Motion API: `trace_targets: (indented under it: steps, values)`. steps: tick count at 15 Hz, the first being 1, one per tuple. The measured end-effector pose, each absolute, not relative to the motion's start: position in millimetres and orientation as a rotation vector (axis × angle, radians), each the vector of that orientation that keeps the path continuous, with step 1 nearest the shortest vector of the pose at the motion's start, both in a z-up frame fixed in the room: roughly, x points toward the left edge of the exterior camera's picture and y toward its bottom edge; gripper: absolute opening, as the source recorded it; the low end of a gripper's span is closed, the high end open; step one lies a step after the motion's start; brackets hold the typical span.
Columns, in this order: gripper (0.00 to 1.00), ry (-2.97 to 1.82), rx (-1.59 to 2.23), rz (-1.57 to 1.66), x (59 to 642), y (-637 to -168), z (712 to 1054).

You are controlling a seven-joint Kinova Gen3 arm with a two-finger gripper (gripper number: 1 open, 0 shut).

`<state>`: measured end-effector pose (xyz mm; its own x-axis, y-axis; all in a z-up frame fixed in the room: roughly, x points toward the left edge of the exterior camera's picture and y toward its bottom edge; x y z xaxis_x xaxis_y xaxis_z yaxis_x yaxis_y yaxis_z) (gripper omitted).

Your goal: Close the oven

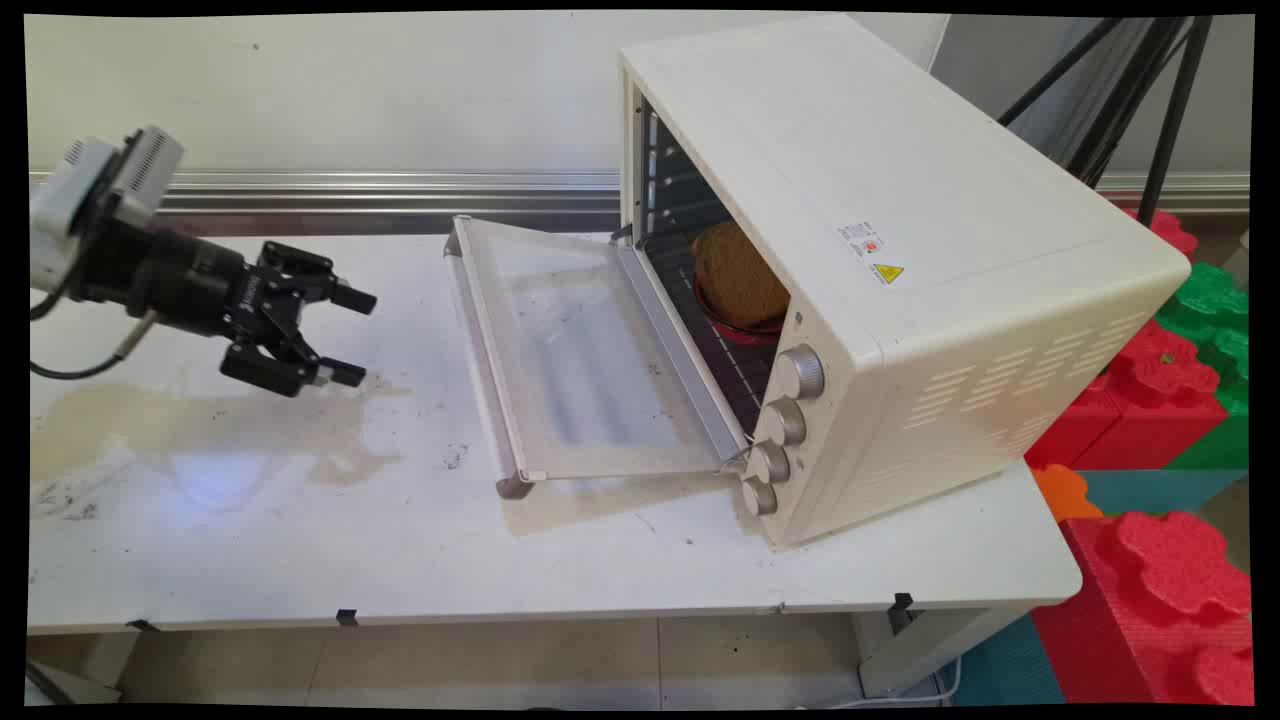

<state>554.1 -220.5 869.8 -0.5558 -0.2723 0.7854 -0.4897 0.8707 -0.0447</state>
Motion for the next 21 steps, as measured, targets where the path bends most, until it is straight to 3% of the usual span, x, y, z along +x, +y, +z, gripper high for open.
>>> trace_targets:
  steps: [12,20,21]
  values:
    - [1.00,-2.221,0.592,0.310,528,-253,810]
    - [1.00,-2.248,0.599,0.301,518,-261,789]
    - [0.00,-2.251,0.596,0.301,517,-262,787]
